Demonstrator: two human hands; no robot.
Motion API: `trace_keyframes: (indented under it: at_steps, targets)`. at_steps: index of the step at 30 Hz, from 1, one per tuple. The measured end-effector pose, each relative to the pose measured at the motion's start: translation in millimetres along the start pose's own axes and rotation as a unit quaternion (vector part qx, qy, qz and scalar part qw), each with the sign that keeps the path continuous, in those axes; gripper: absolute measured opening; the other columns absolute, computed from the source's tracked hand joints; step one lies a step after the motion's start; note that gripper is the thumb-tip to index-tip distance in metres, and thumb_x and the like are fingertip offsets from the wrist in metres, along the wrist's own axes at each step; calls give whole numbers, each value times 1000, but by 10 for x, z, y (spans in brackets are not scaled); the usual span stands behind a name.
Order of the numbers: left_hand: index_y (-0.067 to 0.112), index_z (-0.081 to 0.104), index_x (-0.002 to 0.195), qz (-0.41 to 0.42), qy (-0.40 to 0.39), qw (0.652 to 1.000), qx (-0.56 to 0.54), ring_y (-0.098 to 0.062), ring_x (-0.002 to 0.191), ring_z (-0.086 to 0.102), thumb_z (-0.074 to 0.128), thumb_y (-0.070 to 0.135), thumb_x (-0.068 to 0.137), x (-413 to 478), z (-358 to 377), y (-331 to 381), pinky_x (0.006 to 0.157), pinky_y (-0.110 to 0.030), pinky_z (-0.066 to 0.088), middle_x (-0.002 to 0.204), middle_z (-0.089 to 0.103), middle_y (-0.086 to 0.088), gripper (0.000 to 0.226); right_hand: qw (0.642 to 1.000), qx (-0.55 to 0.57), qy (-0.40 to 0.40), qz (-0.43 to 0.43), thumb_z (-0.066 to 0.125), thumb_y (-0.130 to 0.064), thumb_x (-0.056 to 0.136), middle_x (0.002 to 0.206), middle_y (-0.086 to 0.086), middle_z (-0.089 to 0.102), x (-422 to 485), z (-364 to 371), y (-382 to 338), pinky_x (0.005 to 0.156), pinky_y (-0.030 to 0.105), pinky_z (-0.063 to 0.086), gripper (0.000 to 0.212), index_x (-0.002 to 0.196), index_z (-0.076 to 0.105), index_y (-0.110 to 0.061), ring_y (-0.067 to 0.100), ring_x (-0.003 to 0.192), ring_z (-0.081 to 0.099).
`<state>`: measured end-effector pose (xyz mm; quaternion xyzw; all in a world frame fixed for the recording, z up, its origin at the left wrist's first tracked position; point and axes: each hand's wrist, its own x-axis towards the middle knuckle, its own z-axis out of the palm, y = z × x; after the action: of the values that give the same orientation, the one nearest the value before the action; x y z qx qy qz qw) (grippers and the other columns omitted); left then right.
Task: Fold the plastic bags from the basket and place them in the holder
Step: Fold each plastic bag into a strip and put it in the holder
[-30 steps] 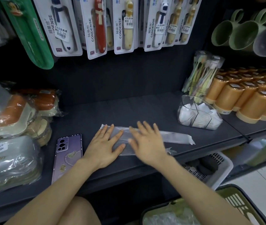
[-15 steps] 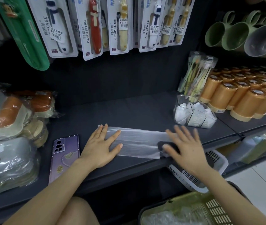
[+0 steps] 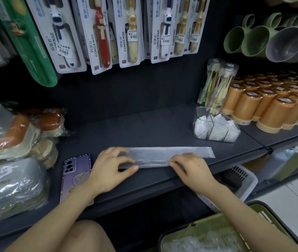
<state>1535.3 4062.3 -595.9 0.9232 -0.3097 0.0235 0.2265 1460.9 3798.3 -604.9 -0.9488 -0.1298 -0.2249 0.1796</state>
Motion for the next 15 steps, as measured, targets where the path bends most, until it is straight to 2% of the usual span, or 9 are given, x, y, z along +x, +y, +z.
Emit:
trace_keyframes:
  at_steps: [1,3,4,6,8,10,12,15]
  targets:
    - [27,74,104,13,-11,1000,-9,-13,110,53,27,90,69,-32,-17,16,97,-27,37,114,61,14,85,1000,8,-8,26,44,-35,90,64,-6,63,15,-55,23,57,25,41,30,79,65,-19,20,59,58]
    - [20,73,100,3,-40,999,-34,-6,99,54,38,78,68,-33,-46,51,88,-20,37,100,63,16,75,995,43,-49,80,46,-32,95,67,-5,62,74,-156,72,60,28,37,24,85,63,-19,18,63,55]
    - [19,73,98,-10,-35,998,-53,-3,96,55,42,71,70,-16,-42,46,86,-20,39,96,65,18,67,990,67,-72,106,48,-28,97,70,-7,62,117,-184,89,63,27,37,20,86,62,-19,16,66,54]
    - [23,70,82,-53,-11,993,-104,-1,83,58,52,56,84,49,-36,26,80,-26,43,81,67,22,37,979,90,-108,151,49,-25,99,75,-8,62,224,-204,113,67,26,38,16,87,59,-22,13,73,55]
    - [20,60,68,-96,-1,987,-129,-8,67,54,52,42,95,128,-29,1,70,-31,41,67,62,9,35,970,96,-125,185,47,-32,100,78,-8,64,331,-176,142,71,28,40,19,85,57,-25,14,79,58]
    - [17,58,66,-132,6,982,-136,-16,65,51,52,37,96,194,-14,-21,64,-31,35,64,58,1,37,955,143,-128,227,47,-44,97,77,-10,65,406,-152,165,75,27,42,26,83,60,-27,10,82,60]
    - [27,57,65,-158,18,977,-144,-17,69,54,56,32,95,235,1,-34,63,-29,36,66,59,4,31,929,218,-123,272,53,-54,91,73,-9,67,442,-144,185,78,27,47,30,81,64,-28,7,78,63]
    - [26,64,75,-190,35,970,-146,-19,80,60,59,24,94,268,39,-20,69,-28,41,74,66,6,19,921,223,-122,294,66,-47,84,67,-4,70,455,-92,255,80,37,52,31,70,67,-19,11,68,65]
